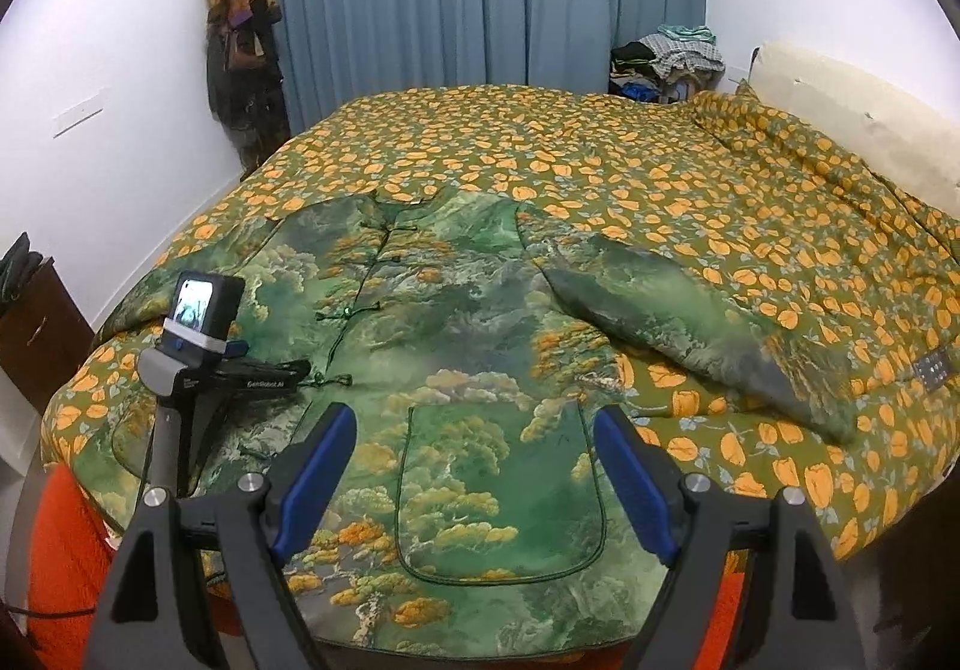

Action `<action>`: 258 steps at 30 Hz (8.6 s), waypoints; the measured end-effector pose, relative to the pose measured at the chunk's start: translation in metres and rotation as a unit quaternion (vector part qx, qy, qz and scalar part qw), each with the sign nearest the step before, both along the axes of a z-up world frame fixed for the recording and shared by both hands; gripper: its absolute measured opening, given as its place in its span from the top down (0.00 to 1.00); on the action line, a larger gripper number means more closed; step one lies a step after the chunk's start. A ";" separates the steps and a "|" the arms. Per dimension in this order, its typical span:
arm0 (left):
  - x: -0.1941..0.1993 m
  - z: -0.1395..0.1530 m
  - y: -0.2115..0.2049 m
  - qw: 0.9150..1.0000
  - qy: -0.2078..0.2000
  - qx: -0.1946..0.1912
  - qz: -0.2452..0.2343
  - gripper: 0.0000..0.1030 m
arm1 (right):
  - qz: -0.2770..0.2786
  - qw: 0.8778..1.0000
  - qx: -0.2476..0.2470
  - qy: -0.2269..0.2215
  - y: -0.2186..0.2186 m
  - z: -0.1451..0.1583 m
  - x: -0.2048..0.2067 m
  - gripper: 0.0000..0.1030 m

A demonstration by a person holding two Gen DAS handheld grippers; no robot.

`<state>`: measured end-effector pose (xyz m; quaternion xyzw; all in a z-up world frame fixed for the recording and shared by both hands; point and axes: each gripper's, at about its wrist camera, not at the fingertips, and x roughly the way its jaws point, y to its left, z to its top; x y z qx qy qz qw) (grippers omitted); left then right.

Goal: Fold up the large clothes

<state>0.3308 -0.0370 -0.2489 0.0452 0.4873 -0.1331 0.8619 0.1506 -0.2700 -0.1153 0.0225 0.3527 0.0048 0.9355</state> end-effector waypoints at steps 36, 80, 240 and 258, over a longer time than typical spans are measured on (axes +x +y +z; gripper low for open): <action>0.000 -0.001 -0.001 1.000 0.001 0.001 0.000 0.00 | -0.030 0.999 -0.006 -0.025 -0.021 0.013 0.000 0.19; 0.005 0.005 0.006 0.998 0.065 -0.012 0.012 0.00 | -0.247 0.960 0.088 -0.102 -0.285 -0.033 0.081 0.87; 0.034 0.039 0.415 0.832 -0.049 -0.263 0.487 0.85 | 0.163 0.982 -0.005 0.099 0.112 -0.080 0.056 0.21; 0.006 0.111 -0.043 0.915 -0.252 0.248 -0.193 0.76 | 0.078 0.993 0.050 0.073 0.045 -0.074 0.056 0.21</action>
